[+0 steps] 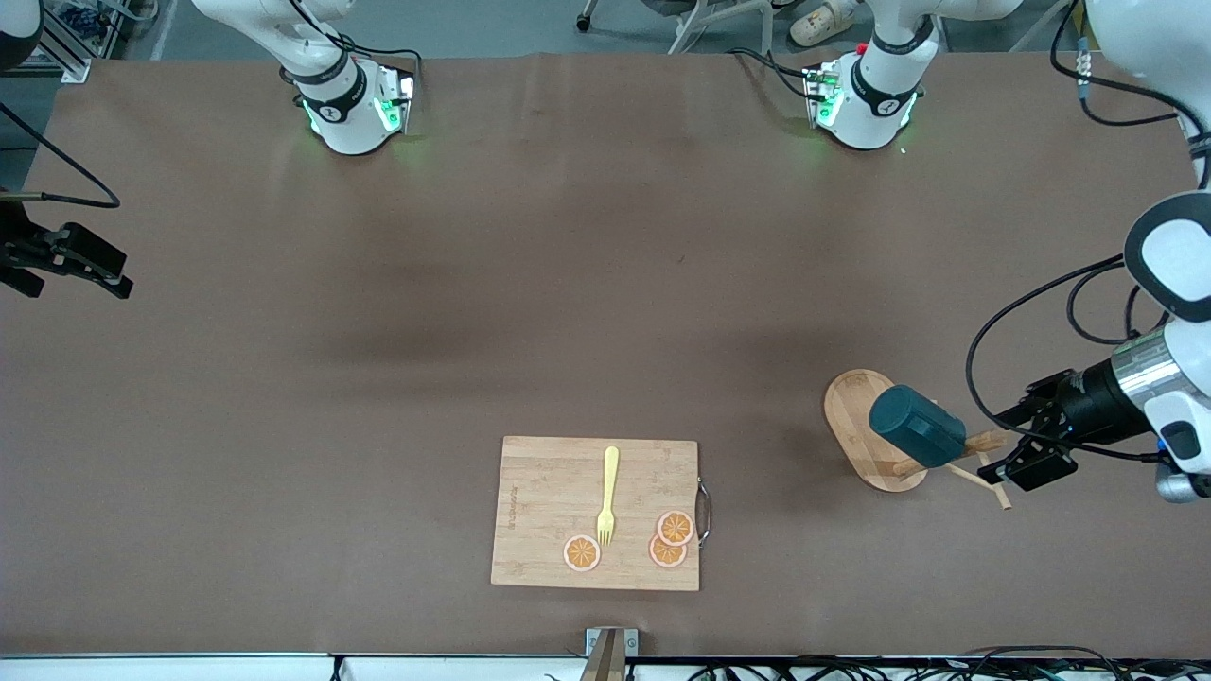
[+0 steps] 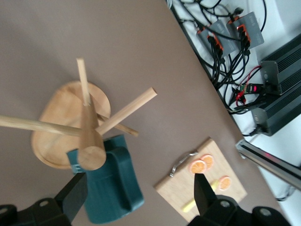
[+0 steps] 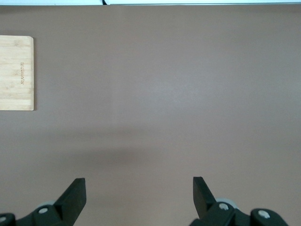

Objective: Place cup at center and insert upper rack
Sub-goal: 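Open the left gripper and withdraw it from the mug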

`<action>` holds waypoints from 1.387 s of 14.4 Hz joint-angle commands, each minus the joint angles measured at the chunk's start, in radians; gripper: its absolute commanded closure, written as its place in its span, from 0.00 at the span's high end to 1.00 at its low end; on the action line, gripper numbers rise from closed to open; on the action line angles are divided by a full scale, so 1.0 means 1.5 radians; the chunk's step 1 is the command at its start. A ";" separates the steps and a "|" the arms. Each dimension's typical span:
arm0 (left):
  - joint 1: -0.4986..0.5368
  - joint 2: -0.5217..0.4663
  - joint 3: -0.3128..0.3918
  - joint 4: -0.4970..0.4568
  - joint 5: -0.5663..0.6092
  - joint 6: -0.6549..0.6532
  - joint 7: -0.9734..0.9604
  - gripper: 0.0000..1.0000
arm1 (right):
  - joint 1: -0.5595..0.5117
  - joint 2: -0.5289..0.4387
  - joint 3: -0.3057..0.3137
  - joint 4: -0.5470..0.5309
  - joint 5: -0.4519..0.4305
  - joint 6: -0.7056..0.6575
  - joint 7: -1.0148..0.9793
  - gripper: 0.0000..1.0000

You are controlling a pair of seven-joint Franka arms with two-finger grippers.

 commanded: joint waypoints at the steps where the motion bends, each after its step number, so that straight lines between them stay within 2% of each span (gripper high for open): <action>1: -0.002 -0.062 -0.013 -0.015 0.089 -0.021 0.068 1.00 | 0.006 -0.012 -0.003 -0.012 0.002 0.005 -0.005 1.00; 4: 0.010 -0.110 -0.009 -0.016 0.113 -0.126 0.222 1.00 | 0.006 -0.012 -0.003 -0.012 0.002 0.005 -0.005 1.00; 7: 0.048 -0.162 -0.008 -0.022 0.127 -0.191 0.364 1.00 | 0.006 -0.012 -0.003 -0.012 0.002 0.005 -0.005 1.00; 10: 0.043 -0.223 -0.012 -0.054 0.216 -0.221 0.399 1.00 | 0.006 -0.012 -0.003 -0.012 0.002 0.005 -0.005 1.00; 15: 0.045 -0.294 -0.013 -0.081 0.223 -0.274 0.462 1.00 | 0.006 -0.012 -0.003 -0.012 0.002 0.005 -0.005 1.00; 18: 0.046 -0.307 -0.017 -0.082 0.232 -0.278 0.472 1.00 | 0.006 -0.012 -0.003 -0.012 0.002 0.005 -0.005 1.00; 20: 0.080 -0.309 -0.061 -0.081 0.236 -0.279 0.472 1.00 | 0.006 -0.012 -0.003 -0.012 0.002 0.005 -0.005 1.00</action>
